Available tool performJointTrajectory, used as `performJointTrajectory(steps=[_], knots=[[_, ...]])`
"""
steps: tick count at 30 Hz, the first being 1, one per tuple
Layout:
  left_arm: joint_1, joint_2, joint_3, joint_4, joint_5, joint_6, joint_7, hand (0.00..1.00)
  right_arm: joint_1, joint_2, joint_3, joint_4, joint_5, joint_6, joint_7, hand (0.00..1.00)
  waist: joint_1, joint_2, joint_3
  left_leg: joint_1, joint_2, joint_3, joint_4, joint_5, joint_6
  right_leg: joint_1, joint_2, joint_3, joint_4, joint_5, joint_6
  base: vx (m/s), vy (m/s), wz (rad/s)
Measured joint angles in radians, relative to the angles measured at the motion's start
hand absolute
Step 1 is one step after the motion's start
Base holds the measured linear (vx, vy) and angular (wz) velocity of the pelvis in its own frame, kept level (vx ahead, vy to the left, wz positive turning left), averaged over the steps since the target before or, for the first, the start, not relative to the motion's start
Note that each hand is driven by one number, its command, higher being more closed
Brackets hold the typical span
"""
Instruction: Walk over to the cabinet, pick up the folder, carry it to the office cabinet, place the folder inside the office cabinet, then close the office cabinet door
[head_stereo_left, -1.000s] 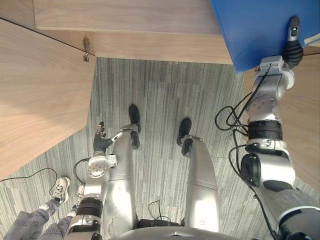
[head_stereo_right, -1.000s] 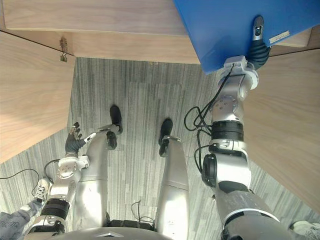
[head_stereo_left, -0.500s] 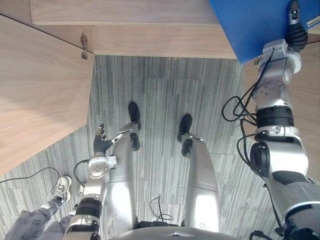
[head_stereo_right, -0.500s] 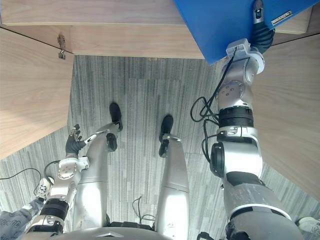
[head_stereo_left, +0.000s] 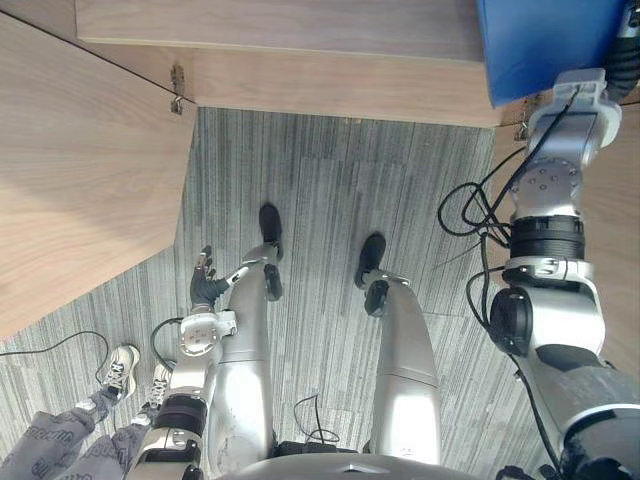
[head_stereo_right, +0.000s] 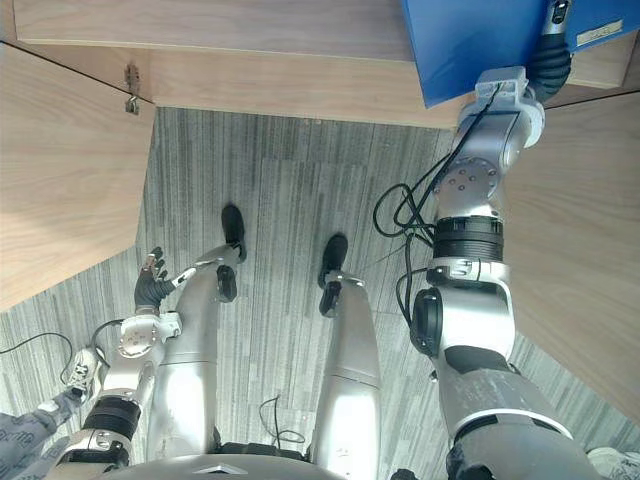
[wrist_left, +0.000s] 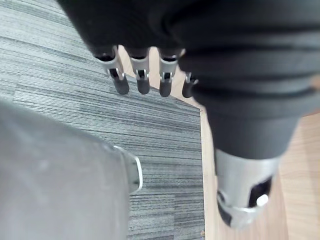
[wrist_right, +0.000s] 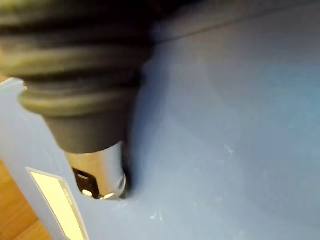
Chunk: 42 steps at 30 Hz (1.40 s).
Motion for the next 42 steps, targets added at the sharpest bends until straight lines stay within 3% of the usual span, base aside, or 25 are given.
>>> performJointTrajectory(steps=[5,10,17,21,25,30,36,42], knots=[[-0.002,0.000,-0.001,0.001,0.001,0.013,0.002,0.00,0.029,0.025,0.011,-0.104,-0.026,-0.028,0.000,1.00,-0.002,-0.001,0.000,0.018,0.000,0.000,0.003,0.000,0.000,0.018,0.000,0.001,0.002,0.000,0.000,0.00,0.000,0.00],[-0.002,-0.015,-0.007,0.009,0.001,0.022,0.006,0.00,0.035,0.089,0.011,-0.107,-0.048,-0.028,-0.005,1.00,-0.006,0.000,-0.001,0.072,-0.004,0.023,-0.040,0.001,-0.002,0.054,-0.002,0.011,-0.021,0.004,-0.004,-0.01,-0.010,-0.02],[-0.007,-0.042,-0.024,0.010,0.001,0.024,0.024,0.00,0.002,0.092,0.076,-0.127,-0.063,-0.008,-0.037,1.00,-0.016,0.000,-0.001,0.103,-0.005,0.038,-0.098,0.033,-0.001,0.083,-0.002,0.006,-0.082,0.034,0.004,0.01,-0.002,-0.01],[-0.011,-0.051,-0.023,0.018,0.001,0.031,0.038,0.00,-0.093,0.101,0.122,-0.059,-0.088,0.023,-0.057,1.00,-0.021,0.000,-0.001,0.107,-0.002,0.043,-0.106,0.033,-0.001,0.087,0.000,0.005,-0.098,0.040,0.005,0.01,0.001,-0.03],[-0.024,-0.062,-0.023,0.050,0.001,0.039,0.042,0.00,-0.142,0.162,0.125,-0.005,-0.105,0.051,-0.098,1.00,-0.019,0.001,-0.002,0.137,-0.003,0.046,-0.123,0.033,-0.001,0.125,0.001,0.002,-0.125,0.047,0.008,0.00,0.000,0.00],[-0.025,-0.067,-0.023,0.051,-0.001,0.040,0.046,0.00,-0.150,0.213,0.100,-0.004,-0.133,0.050,-0.128,1.00,-0.017,0.001,-0.002,0.140,-0.010,0.045,-0.146,0.039,-0.002,0.128,-0.003,-0.004,-0.137,0.051,0.008,0.01,-0.001,0.04],[-0.027,-0.070,-0.023,0.049,-0.008,0.038,0.075,0.00,-0.181,0.211,0.023,0.039,-0.133,0.048,-0.168,1.00,-0.013,0.001,-0.002,0.131,-0.019,0.045,-0.178,0.054,-0.005,0.110,-0.008,-0.013,-0.146,0.050,0.007,0.01,-0.008,0.03],[-0.035,-0.081,-0.023,0.044,-0.021,0.027,0.085,0.00,-0.265,0.172,-0.007,0.174,-0.133,0.071,-0.202,1.00,-0.004,0.024,-0.012,0.077,-0.016,0.039,-0.166,0.054,-0.005,0.065,-0.007,-0.017,-0.147,0.053,0.006,0.01,-0.001,-0.01]])
